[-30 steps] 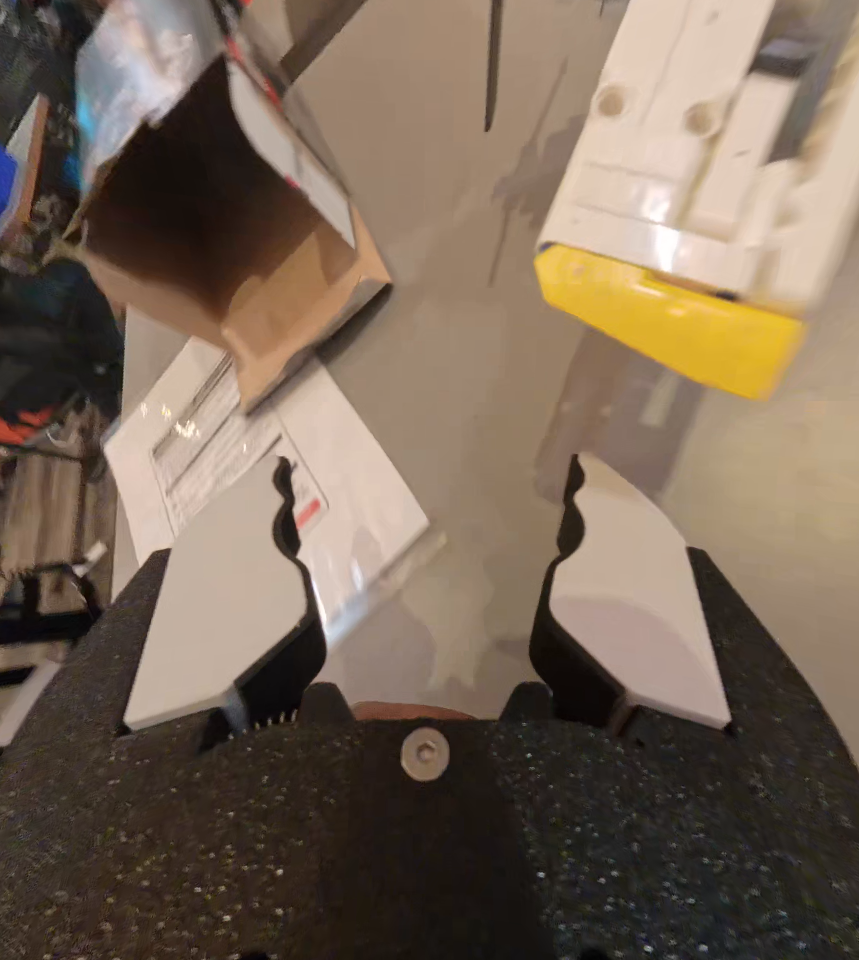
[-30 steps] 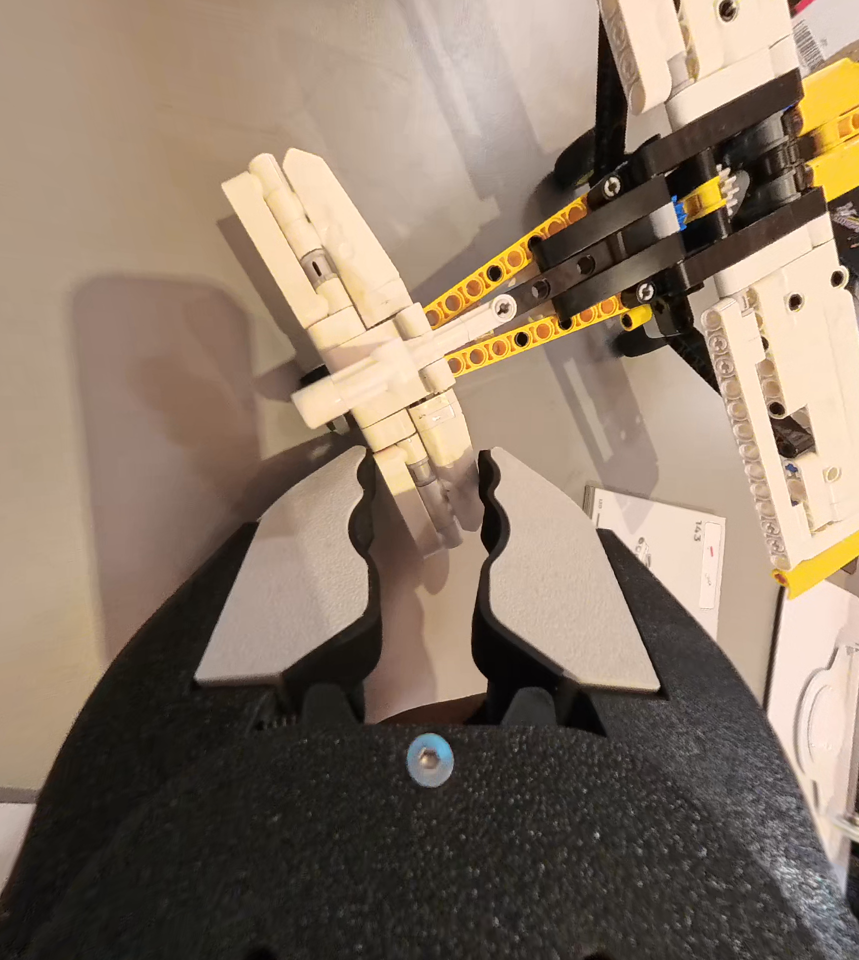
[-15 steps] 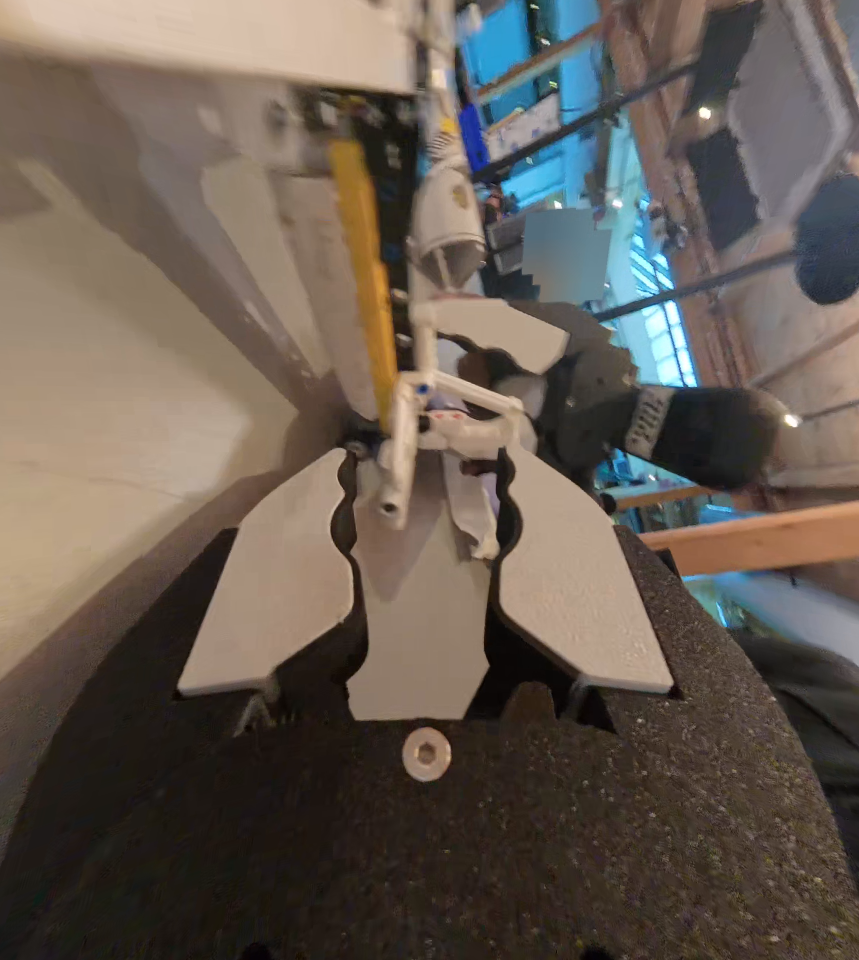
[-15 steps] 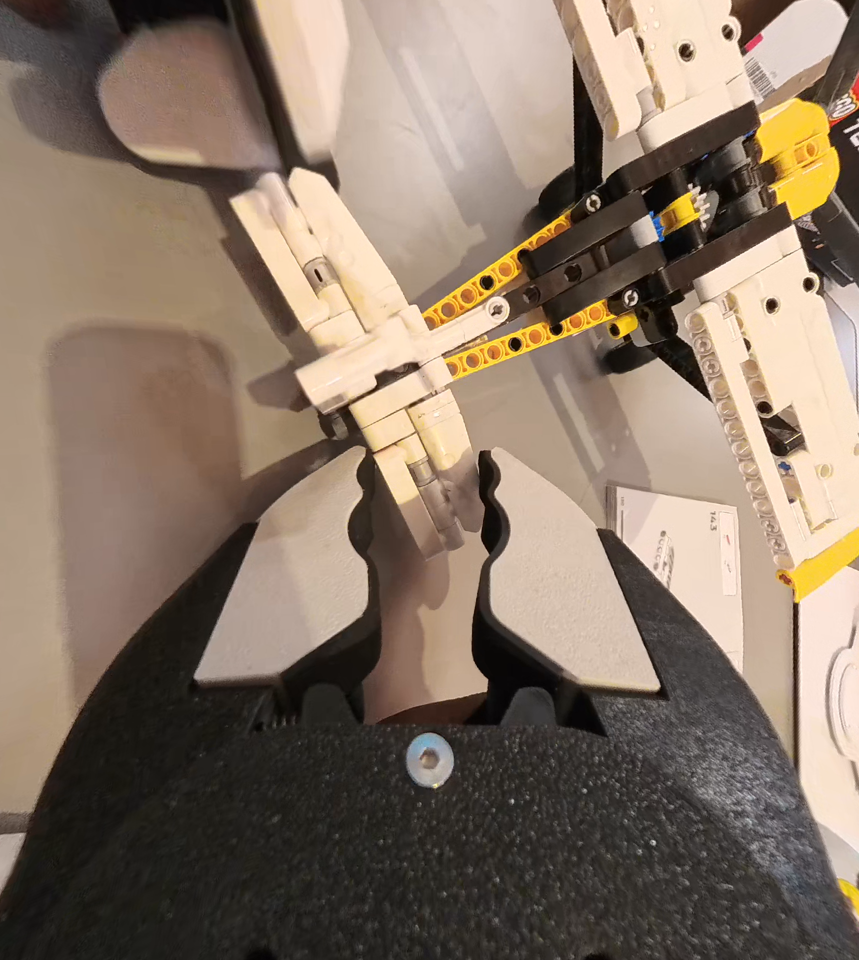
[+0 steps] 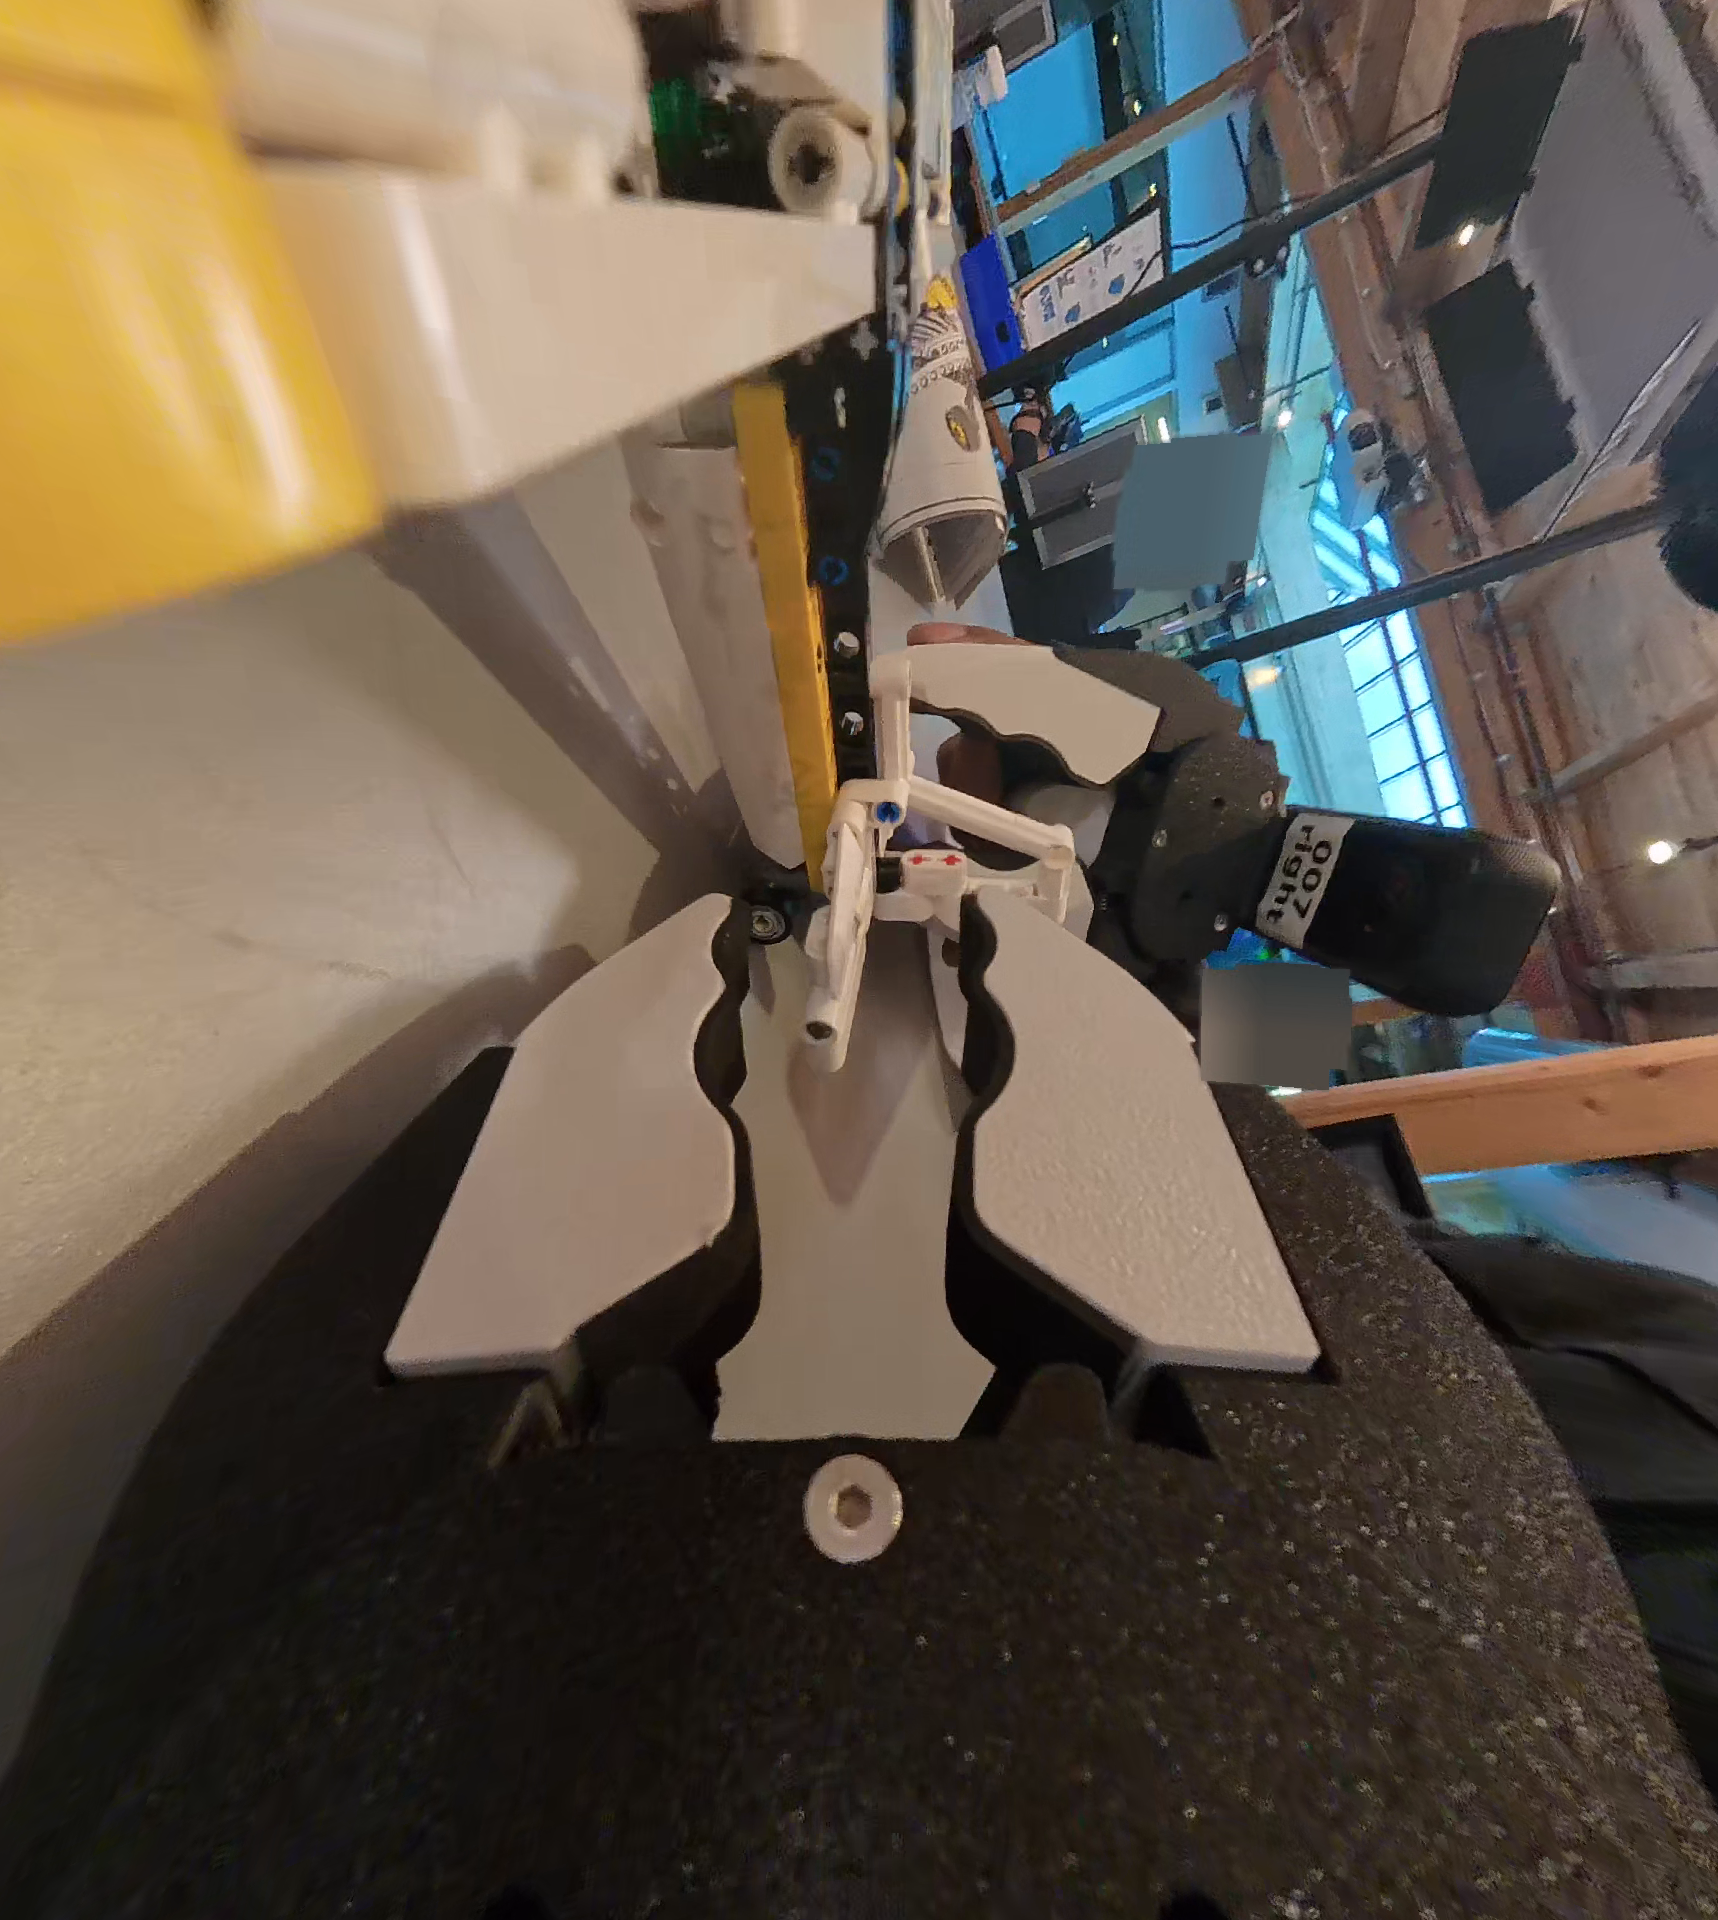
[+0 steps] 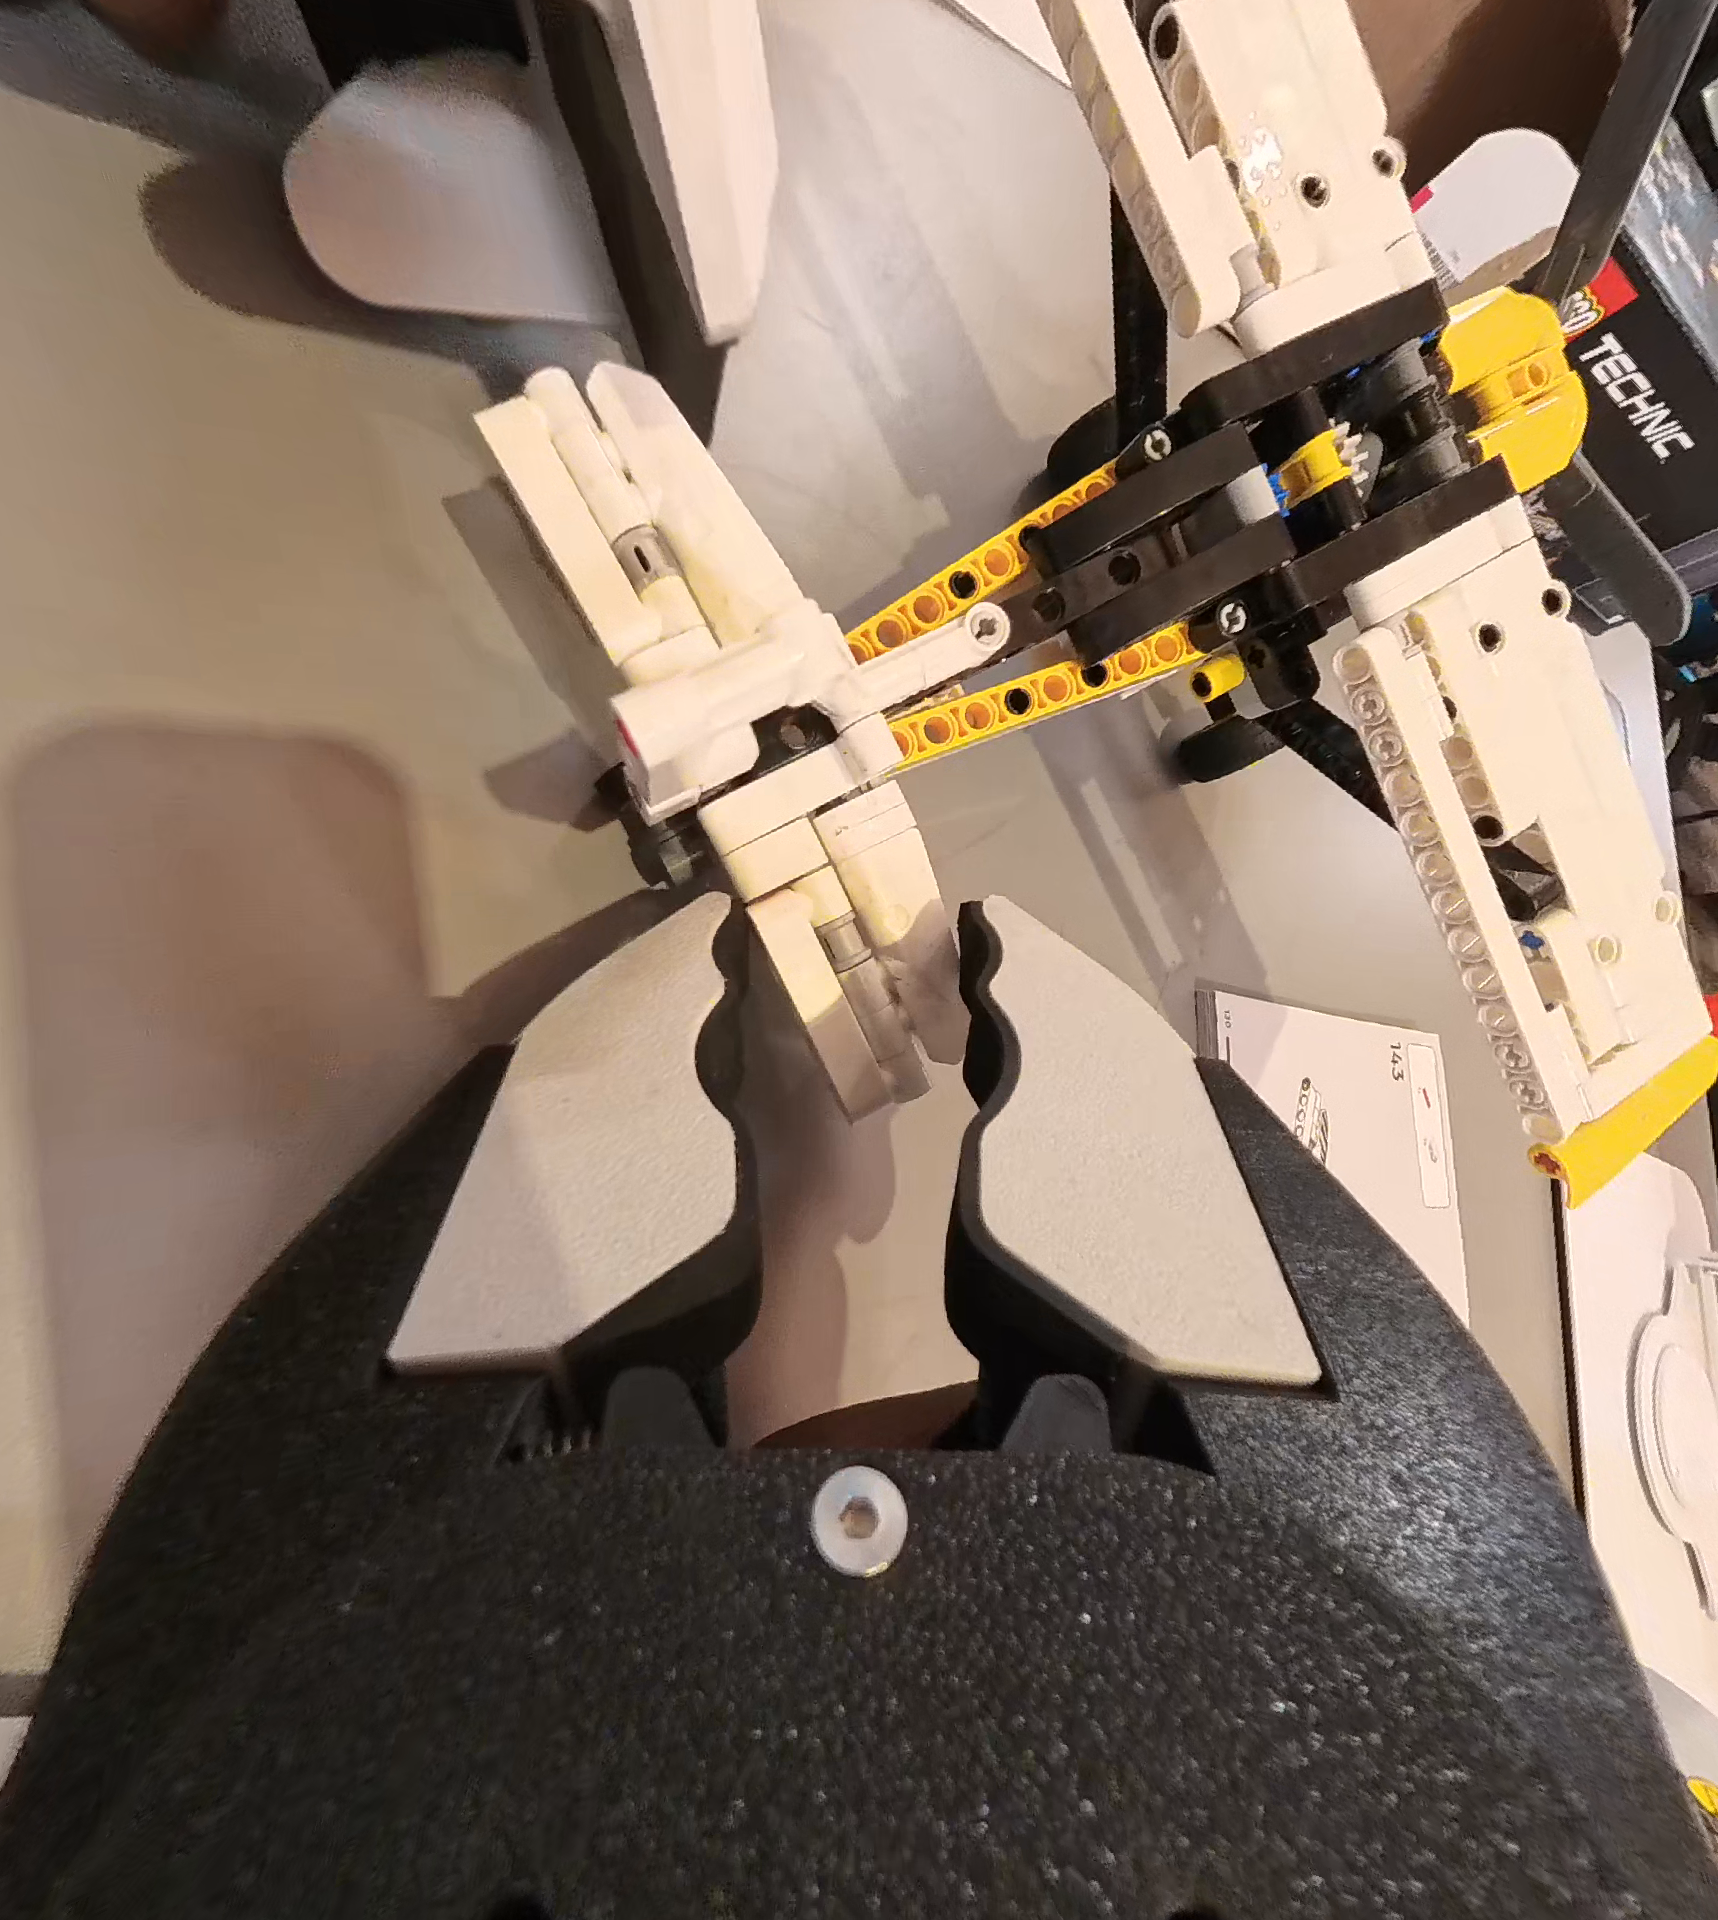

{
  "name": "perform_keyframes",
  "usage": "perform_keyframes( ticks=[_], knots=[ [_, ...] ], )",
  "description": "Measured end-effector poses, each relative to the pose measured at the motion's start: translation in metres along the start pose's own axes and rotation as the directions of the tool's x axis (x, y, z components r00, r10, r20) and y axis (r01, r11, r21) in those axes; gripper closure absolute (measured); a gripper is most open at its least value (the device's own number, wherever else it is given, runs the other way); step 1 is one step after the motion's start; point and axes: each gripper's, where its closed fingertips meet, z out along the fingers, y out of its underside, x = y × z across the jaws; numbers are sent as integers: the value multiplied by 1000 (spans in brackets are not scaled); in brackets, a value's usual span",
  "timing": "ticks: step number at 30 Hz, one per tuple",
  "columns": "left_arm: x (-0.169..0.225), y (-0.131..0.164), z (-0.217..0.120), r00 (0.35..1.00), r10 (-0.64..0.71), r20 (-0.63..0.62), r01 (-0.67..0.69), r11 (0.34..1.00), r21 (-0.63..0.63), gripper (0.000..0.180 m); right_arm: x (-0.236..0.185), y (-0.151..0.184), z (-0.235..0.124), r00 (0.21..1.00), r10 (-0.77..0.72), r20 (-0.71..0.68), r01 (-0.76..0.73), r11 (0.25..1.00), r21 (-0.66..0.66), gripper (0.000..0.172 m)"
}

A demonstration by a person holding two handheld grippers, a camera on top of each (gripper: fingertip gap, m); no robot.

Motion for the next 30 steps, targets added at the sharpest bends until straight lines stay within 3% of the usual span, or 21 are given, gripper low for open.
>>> perform_keyframes(
  ticks=[4, 9, 22, 26, 30],
  knots=[
    [-2, 11, 0, 990, 129, 60, -125, 990, -60, 140, -1, -1, -1, 1000, -11, -21, 11, 1000, 2, 133],
    [-4, 19, 4, 980, 185, 77, -177, 979, -101, 147, -3, -2, -2, 999, -15, -38, 15, 1000, 17, 133],
    [-11, 18, 18, 993, 112, 49, -103, 982, -159, 155, -6, -7, 0, 999, -38, -36, 40, 998, 45, 134],
    [-12, 17, 20, 993, 103, 48, -93, 980, -178, 165, -6, -7, -1, 998, -55, -32, 57, 997, 51, 135],
    [-8, 19, 20, 994, 110, 26, -103, 977, -187, 169, -12, -21, -10, 998, -60, 23, 57, 991, 125, 137]
  ],
)
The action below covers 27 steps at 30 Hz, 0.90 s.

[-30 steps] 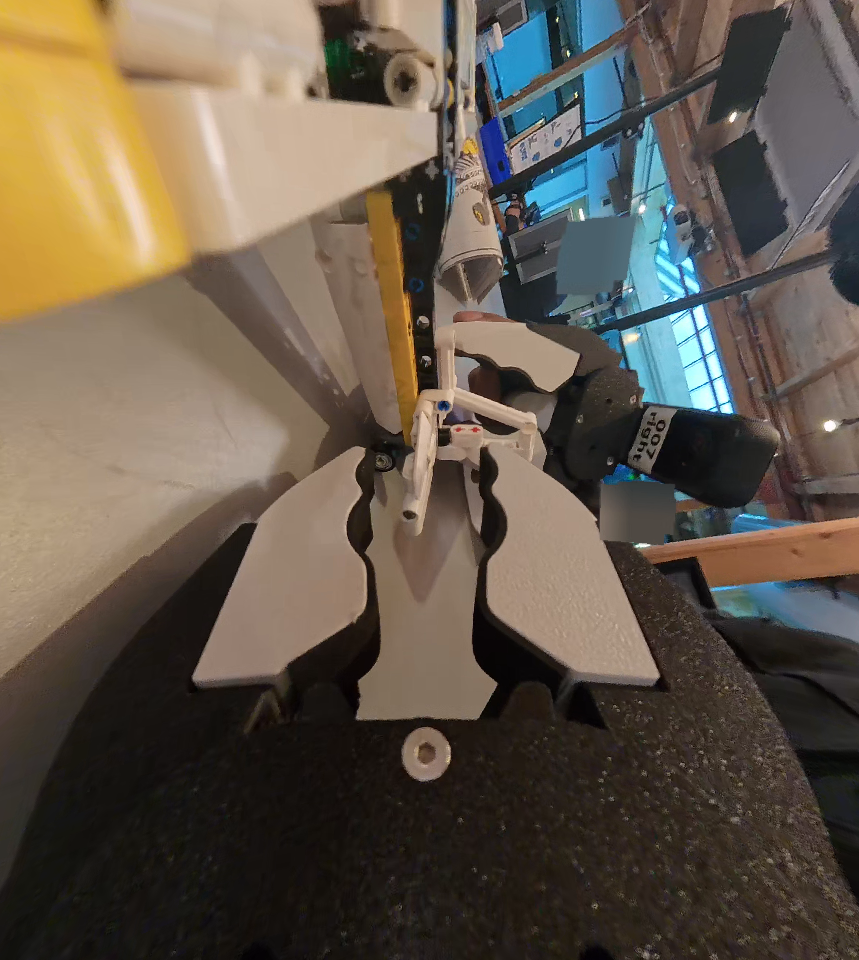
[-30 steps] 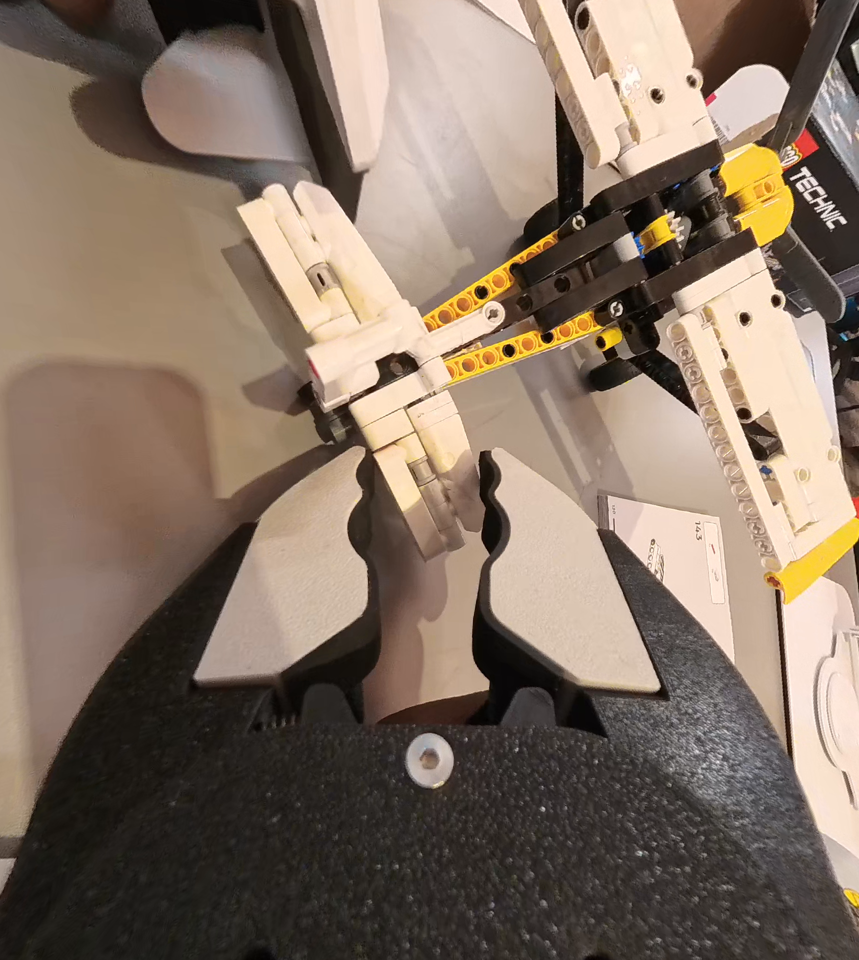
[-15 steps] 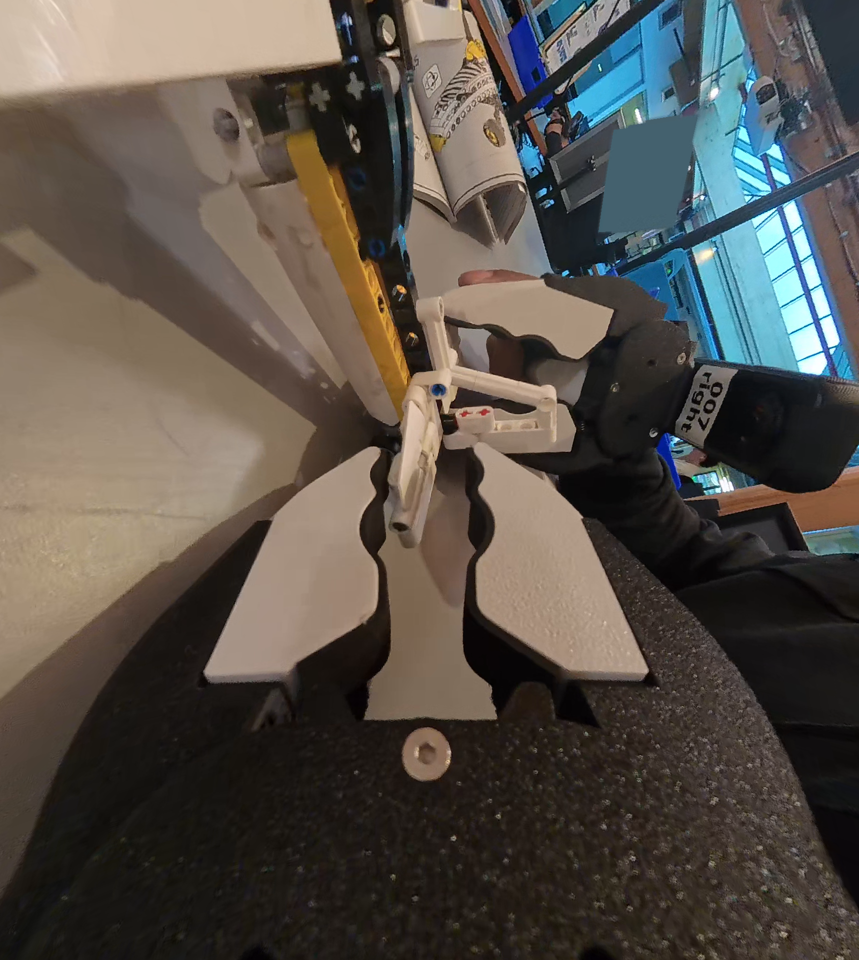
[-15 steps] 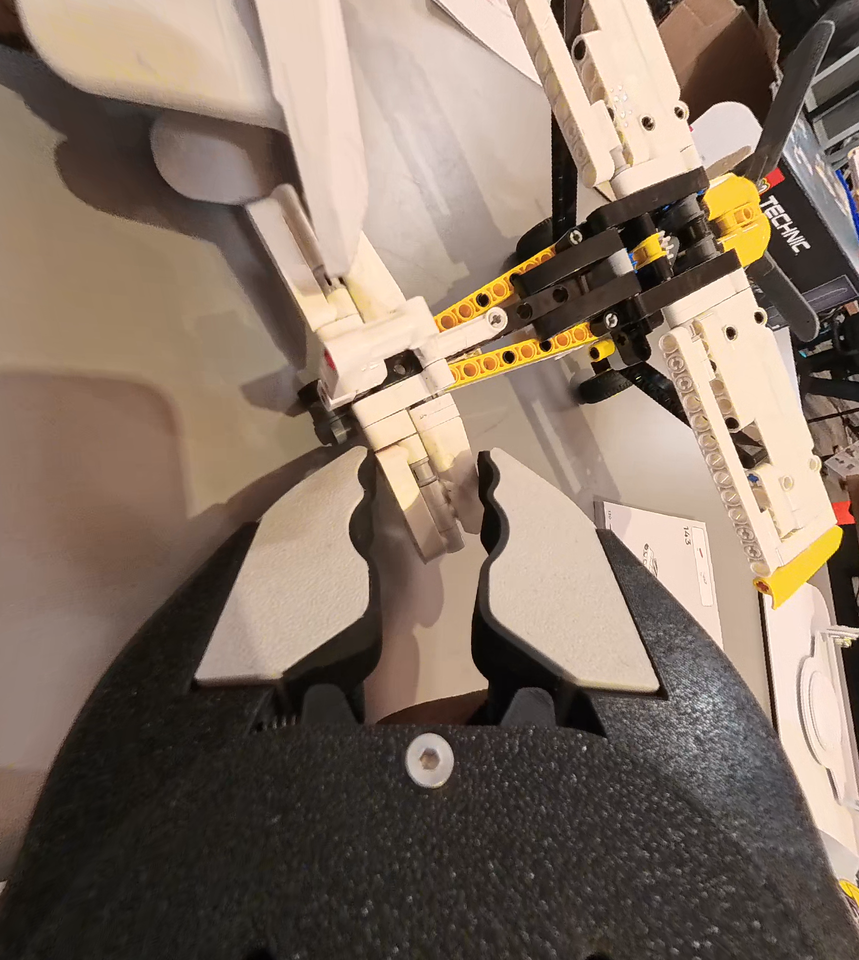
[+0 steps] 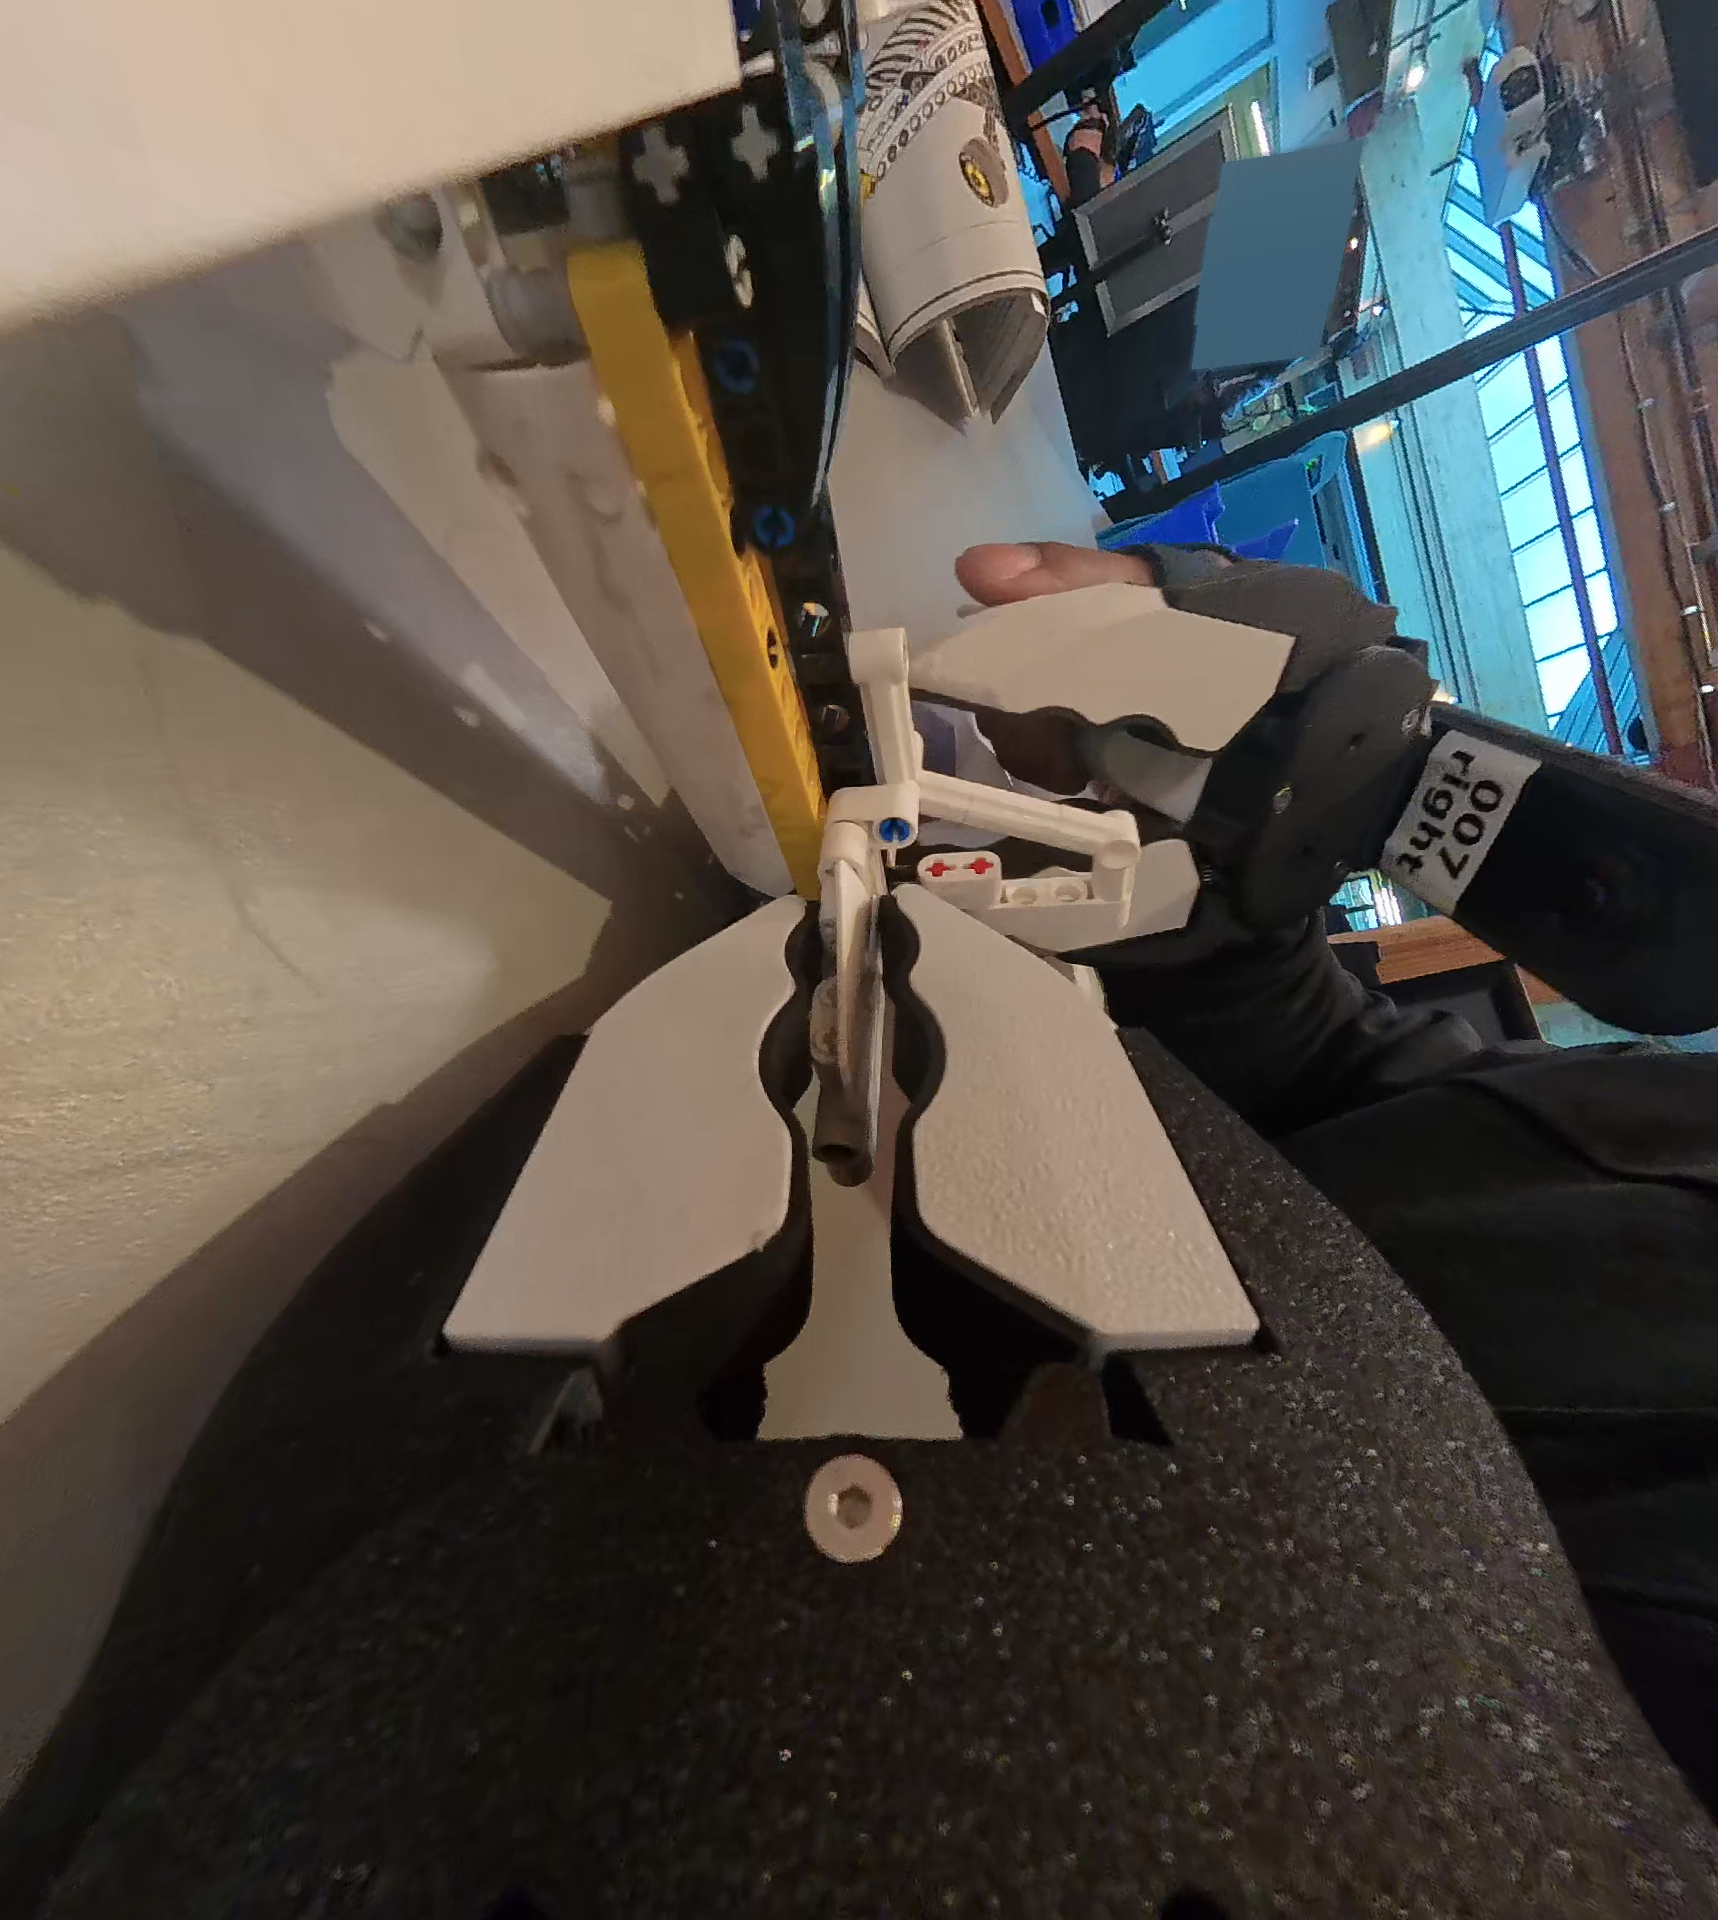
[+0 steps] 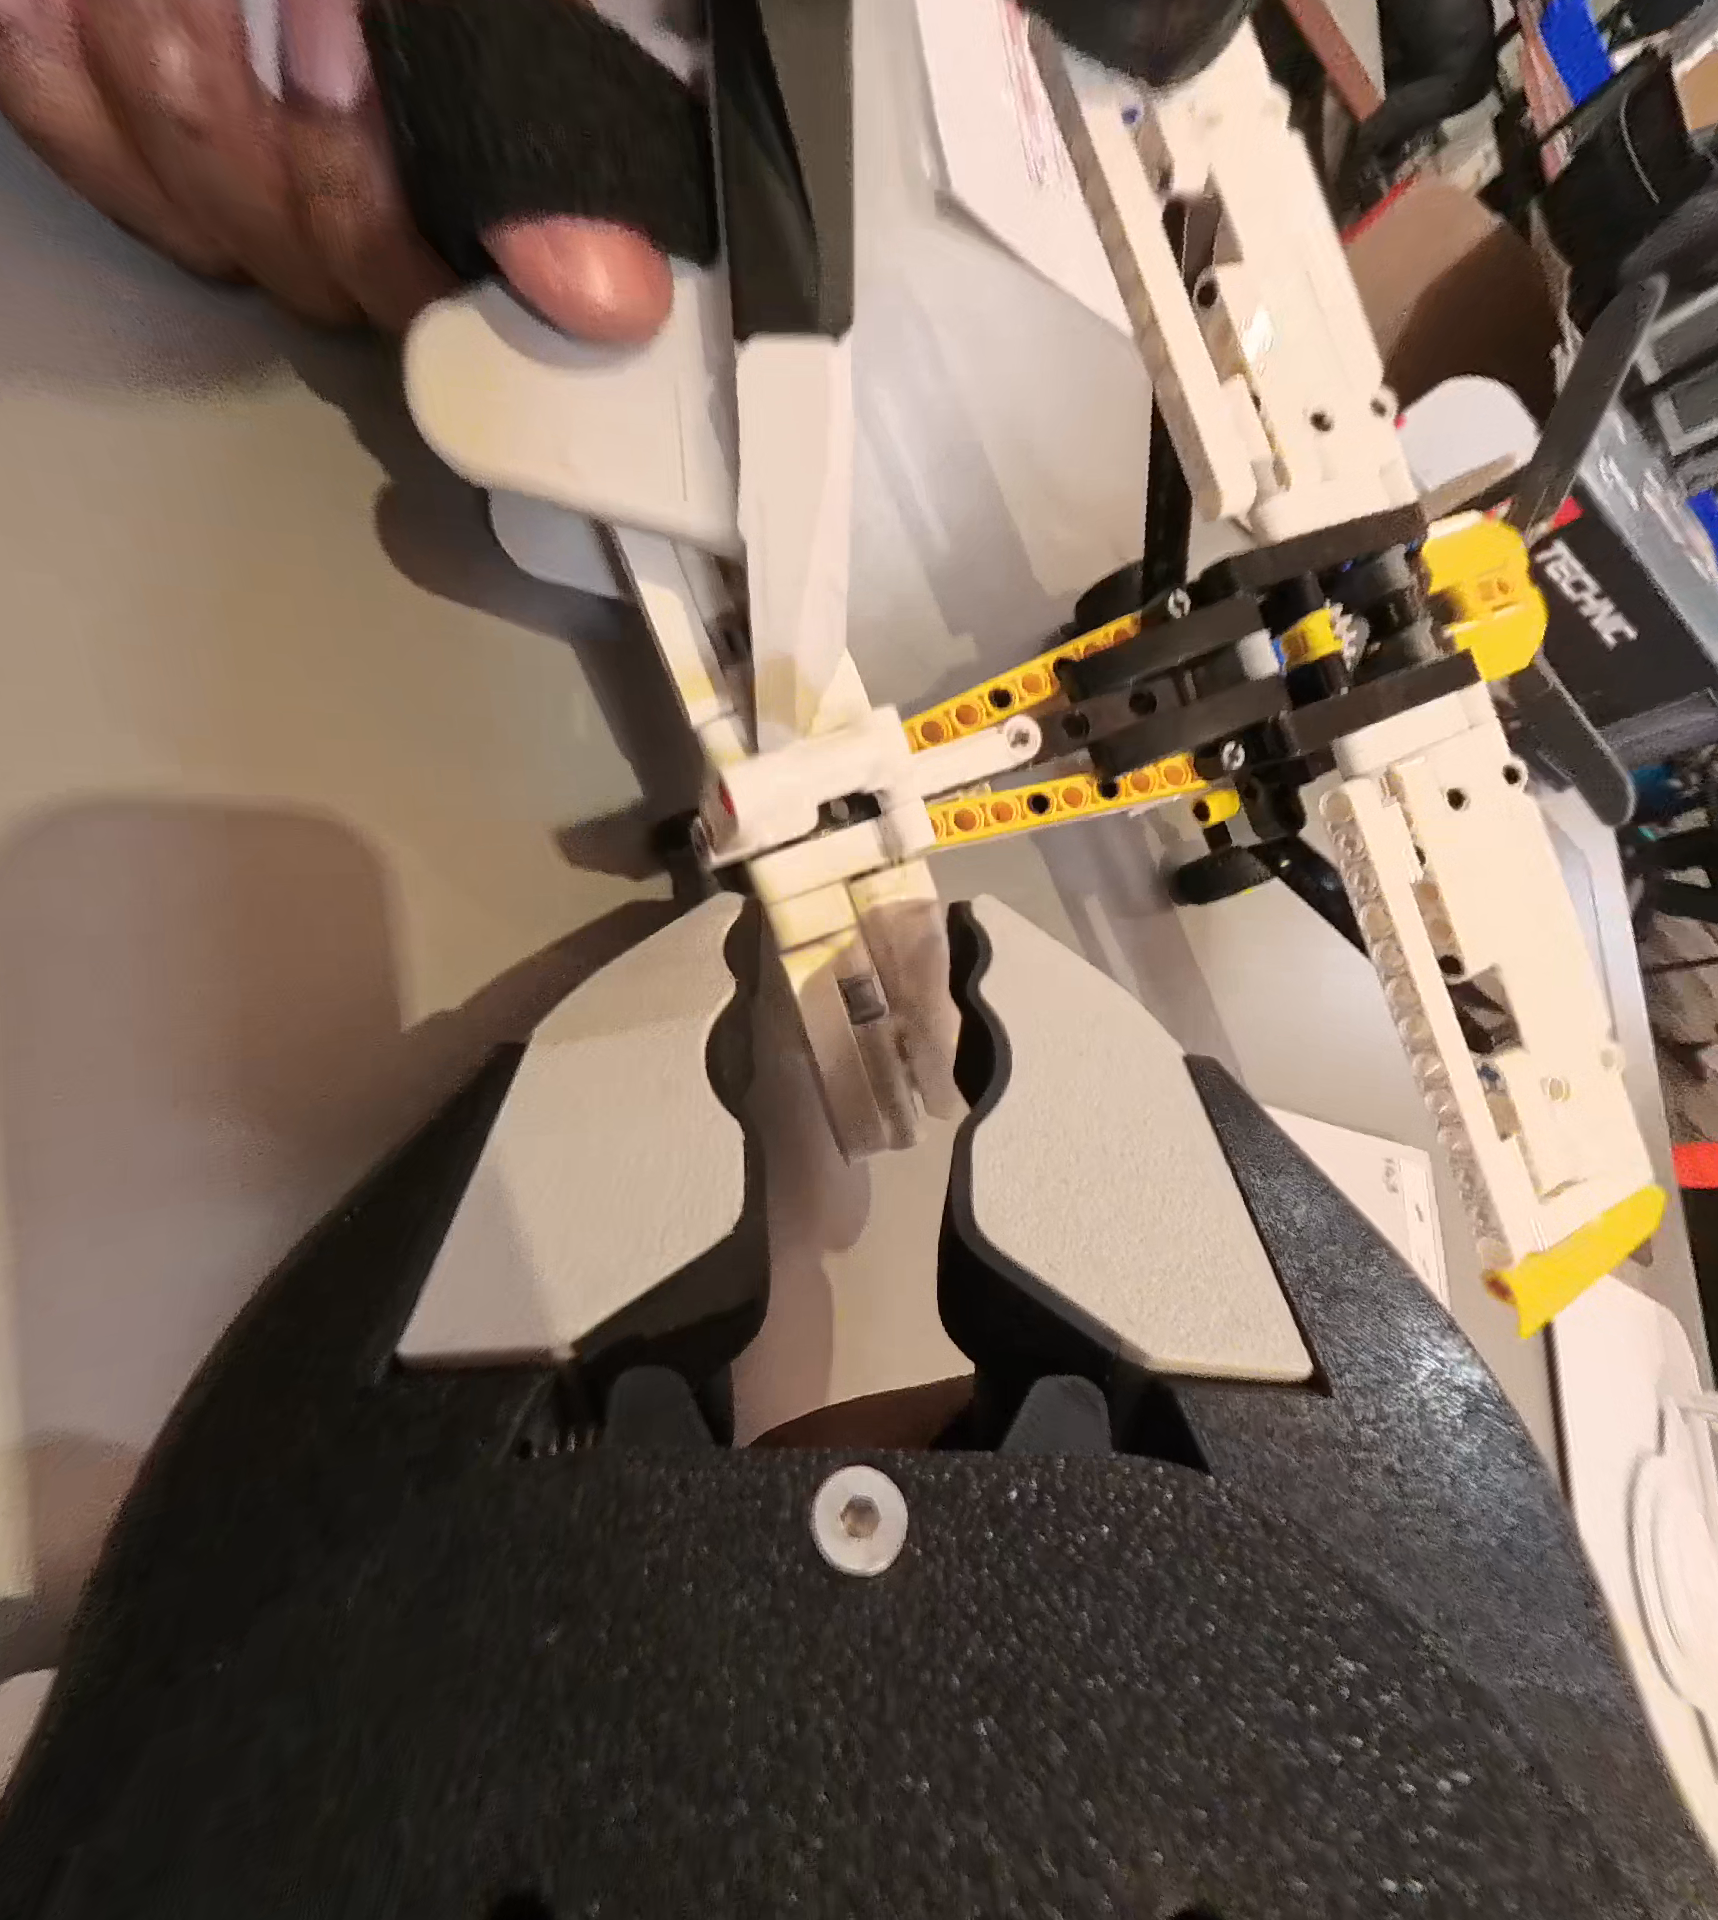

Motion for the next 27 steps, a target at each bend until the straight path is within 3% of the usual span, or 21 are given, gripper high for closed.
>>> perform_keyframes(
  ticks=[12, 27],
  knots=[
    [11, 1, -3, 998, -21, -67, 21, 1000, 5, 171, -5, -15, 1, 998, 61, 27, -62, 998, 29, 129],
    [8, 2, -5, 998, 50, -32, -51, 998, -40, 171, -7, -18, 11, 999, -27, 42, 23, 995, 93, 128]
  ],
)
